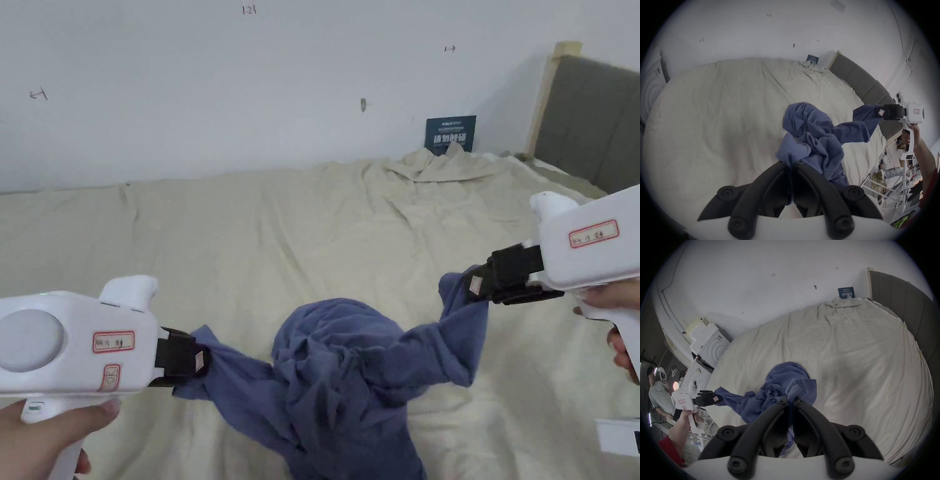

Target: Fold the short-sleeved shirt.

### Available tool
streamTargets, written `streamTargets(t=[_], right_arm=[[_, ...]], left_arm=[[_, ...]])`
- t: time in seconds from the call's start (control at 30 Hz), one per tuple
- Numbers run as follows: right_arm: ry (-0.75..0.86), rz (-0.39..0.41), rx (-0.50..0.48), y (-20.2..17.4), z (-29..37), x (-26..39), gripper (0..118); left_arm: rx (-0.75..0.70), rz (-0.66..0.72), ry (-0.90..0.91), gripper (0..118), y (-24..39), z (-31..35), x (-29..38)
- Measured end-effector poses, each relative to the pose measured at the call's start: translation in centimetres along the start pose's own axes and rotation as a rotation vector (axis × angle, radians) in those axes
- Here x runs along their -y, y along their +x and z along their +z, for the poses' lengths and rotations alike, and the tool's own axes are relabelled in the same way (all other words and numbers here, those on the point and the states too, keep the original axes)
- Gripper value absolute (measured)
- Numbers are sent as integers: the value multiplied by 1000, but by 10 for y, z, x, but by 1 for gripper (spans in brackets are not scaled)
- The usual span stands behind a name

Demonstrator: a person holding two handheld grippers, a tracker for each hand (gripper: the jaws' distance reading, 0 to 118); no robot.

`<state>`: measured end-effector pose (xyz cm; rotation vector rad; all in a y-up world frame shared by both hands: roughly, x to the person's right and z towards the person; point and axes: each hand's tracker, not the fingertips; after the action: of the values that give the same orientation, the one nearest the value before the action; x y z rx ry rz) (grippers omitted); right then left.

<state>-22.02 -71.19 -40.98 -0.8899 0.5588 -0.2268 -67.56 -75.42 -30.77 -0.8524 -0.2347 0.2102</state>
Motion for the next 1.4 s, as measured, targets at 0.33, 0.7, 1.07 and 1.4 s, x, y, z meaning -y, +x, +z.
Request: streamTargets(t=[0.33,0.7,1.07,1.4], right_arm=[[165,60,3,-41,114,-27,6],[396,109,110,-83,234,-86,6],[509,53,157,-100,260,-150,6],[611,43,244,-106,224,-207,6]], left_arm=[[-15,-33,244,3,14,120,-42],[-92,-67,431,3,26,249,-105],[-109,23,560,3,-7,291,-166],[-126,6,652,3,-18,259,-223]])
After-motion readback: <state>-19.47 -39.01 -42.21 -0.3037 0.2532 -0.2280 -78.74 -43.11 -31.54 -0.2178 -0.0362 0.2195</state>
